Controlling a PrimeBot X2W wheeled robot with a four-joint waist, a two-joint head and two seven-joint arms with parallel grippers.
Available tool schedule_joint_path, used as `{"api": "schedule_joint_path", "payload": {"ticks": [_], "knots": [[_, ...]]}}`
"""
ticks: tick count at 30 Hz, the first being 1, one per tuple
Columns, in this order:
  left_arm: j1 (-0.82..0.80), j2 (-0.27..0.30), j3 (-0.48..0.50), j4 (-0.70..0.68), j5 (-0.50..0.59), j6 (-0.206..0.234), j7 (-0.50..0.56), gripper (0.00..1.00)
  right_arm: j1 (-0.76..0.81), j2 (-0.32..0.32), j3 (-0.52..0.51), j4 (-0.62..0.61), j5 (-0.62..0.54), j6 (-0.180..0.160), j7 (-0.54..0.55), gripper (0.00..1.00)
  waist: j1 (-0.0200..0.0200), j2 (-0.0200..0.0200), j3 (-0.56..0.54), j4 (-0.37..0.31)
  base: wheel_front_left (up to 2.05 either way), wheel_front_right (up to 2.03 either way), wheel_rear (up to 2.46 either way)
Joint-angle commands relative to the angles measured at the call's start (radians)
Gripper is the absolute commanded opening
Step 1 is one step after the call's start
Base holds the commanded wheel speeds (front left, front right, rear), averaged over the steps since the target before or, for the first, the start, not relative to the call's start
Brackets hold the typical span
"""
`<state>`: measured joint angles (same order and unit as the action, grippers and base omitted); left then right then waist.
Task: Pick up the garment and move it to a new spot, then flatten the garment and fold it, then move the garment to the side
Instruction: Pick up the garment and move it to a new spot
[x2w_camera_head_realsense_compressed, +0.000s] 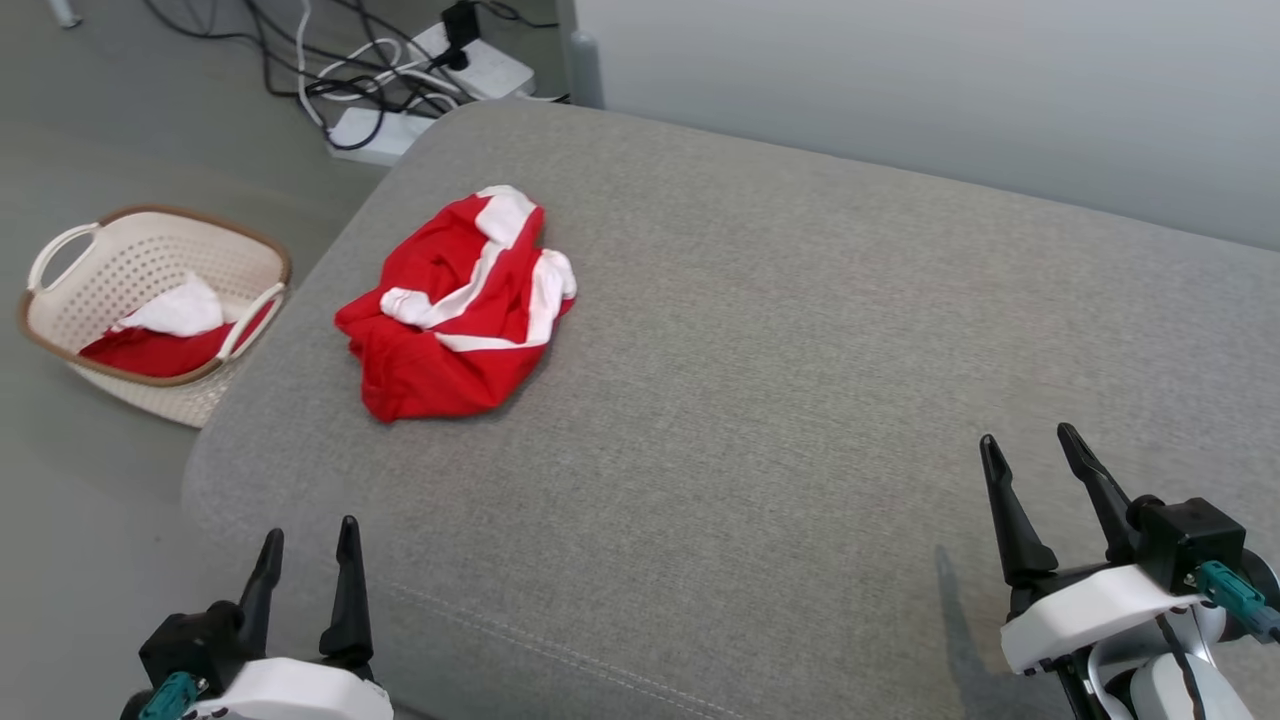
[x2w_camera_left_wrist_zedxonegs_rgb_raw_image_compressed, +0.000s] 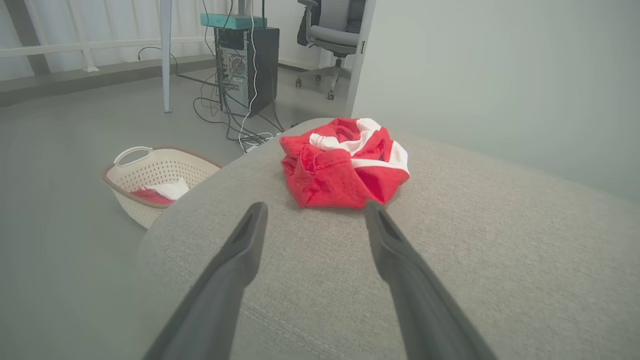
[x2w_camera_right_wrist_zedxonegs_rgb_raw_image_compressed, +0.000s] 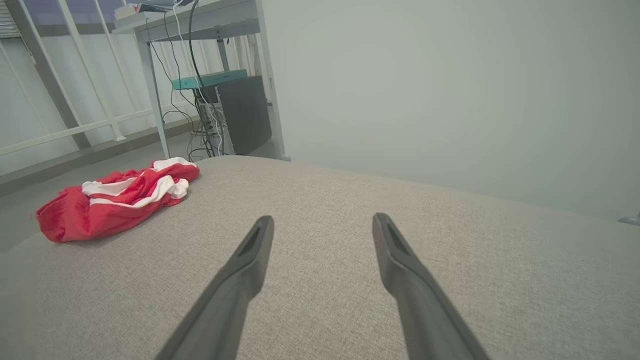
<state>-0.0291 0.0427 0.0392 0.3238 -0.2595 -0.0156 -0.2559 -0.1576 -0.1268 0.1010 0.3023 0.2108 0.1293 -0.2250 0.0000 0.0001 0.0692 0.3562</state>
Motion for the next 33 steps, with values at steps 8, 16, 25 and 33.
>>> {"api": "schedule_joint_path", "payload": {"ticks": [8,16,25,33], "knots": [[-0.187,0.082,0.029,0.118,-0.053,-0.104,-0.006,1.00,-0.045,-0.009,0.026,-0.034,-0.005,0.001,0.000,1.00,0.0000,-0.0001,0.048,0.008,0.00,0.00,0.00],[-0.467,0.268,-0.124,0.284,-0.185,-0.115,0.041,1.00,-0.071,-0.019,0.036,-0.078,-0.021,0.001,0.026,1.00,0.0000,-0.0001,0.139,-0.045,0.00,0.00,0.00],[-0.666,0.466,-0.314,0.358,-0.432,-0.115,0.119,1.00,-0.131,-0.038,0.034,-0.176,-0.078,0.001,0.052,1.00,0.0000,-0.0001,0.273,-0.124,0.00,0.00,0.00],[-0.730,0.559,-0.405,0.436,-0.584,-0.115,0.115,1.00,-0.156,-0.044,0.026,-0.224,-0.103,0.001,0.056,1.00,0.0000,-0.0001,0.352,-0.183,0.00,0.00,0.00]]}}
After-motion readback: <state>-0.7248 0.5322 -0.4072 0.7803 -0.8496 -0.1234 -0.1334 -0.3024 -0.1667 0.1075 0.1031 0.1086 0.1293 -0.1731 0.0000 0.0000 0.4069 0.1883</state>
